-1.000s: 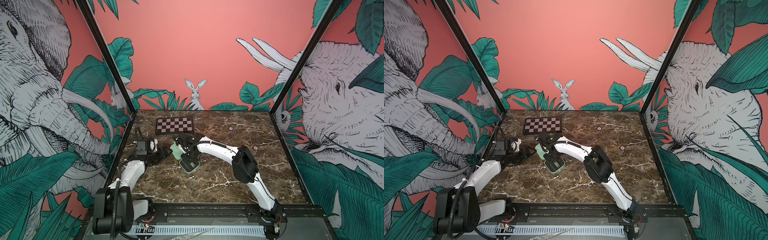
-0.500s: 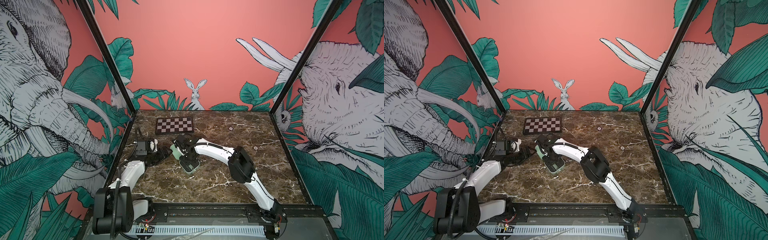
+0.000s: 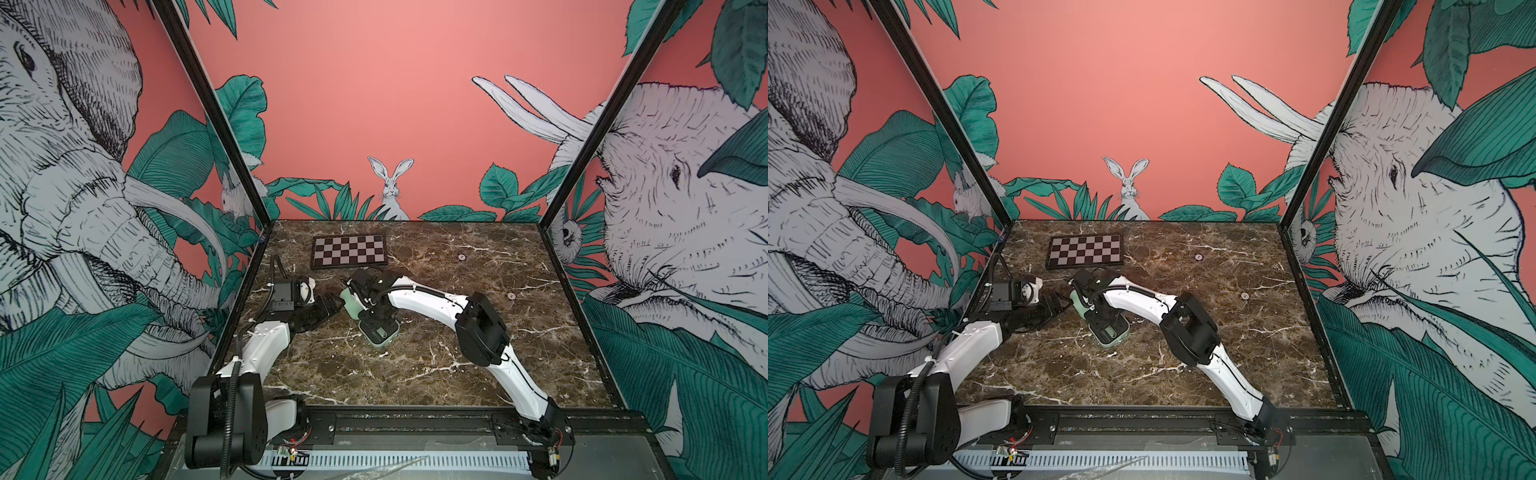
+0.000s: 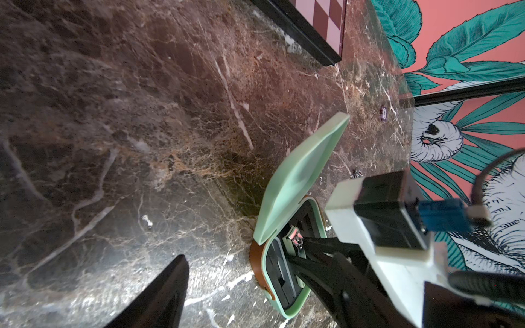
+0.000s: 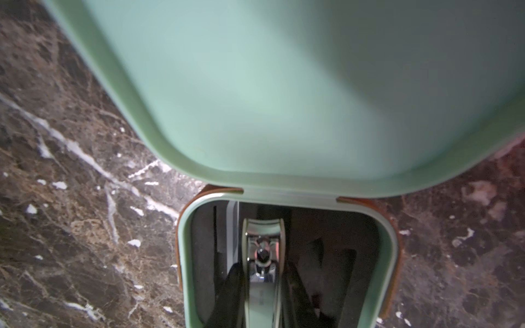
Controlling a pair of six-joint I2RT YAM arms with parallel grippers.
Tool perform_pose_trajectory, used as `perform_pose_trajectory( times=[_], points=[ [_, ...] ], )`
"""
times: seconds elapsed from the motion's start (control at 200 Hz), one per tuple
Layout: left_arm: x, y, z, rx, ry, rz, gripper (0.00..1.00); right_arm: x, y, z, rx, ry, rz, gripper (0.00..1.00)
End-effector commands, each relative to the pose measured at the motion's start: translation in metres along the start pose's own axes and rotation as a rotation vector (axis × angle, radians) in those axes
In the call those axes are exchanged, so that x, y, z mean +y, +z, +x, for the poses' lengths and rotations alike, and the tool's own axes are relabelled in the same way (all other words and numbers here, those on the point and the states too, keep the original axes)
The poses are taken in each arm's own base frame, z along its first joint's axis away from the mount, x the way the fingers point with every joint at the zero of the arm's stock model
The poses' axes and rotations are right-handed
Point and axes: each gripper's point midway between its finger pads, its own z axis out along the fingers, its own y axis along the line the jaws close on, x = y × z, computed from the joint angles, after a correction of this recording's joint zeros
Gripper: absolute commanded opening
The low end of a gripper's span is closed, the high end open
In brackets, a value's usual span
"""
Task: Organize nail clipper sets
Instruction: Place the nail clipper in the storage box.
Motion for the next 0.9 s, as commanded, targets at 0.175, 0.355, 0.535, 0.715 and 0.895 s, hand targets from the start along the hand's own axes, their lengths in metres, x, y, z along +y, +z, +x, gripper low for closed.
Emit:
perform_pose_trajectory(
  times=[0.175, 0.355, 0.535, 0.715, 0.895],
  points=[
    [0.002, -0.001, 0.003, -0.001, 0.000, 0.000, 0.80, -0.007, 0.001, -0.003, 0.004, 0.001, 0.026, 0.12],
    [0.002, -0.001, 0.001, -0.002, 0.000, 0.000, 0.80, -0.005, 0.005, 0.002, 0.020, 0.003, 0.012, 0.12],
    [0.001, -0.001, 0.001, -0.002, 0.001, 0.002, 0.80, -0.004, 0.008, 0.007, 0.026, 0.009, 0.003, 0.12],
    [0.001, -0.001, 0.001, -0.002, 0.001, 0.001, 0.80, -0.003, 0.011, 0.014, 0.034, 0.021, -0.005, 0.12],
    [0.002, 0.000, 0.002, 0.002, 0.000, 0.001, 0.80, -0.006, 0.017, 0.019, 0.049, 0.031, 0.011, 0.15]
  ],
)
